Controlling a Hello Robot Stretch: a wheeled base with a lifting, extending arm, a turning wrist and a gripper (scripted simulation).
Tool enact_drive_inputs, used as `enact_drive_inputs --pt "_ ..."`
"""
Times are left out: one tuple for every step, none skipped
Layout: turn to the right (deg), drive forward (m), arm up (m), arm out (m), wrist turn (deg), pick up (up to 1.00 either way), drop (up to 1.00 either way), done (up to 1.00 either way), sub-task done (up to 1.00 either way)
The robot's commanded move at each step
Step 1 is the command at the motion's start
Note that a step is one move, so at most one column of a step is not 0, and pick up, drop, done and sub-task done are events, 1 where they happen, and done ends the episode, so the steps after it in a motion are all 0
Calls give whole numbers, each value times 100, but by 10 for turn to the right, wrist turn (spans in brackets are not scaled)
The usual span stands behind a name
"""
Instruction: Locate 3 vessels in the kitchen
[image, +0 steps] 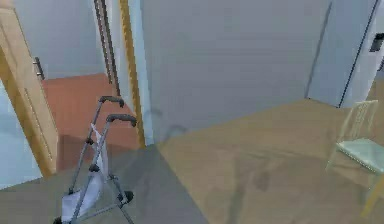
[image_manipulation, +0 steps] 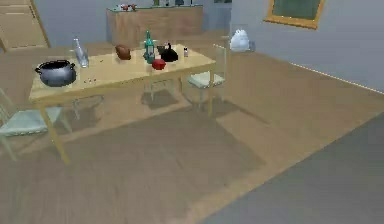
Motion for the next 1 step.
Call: enact_drive_inputs --pt "450 0 0 0 0 0 0 0 0"
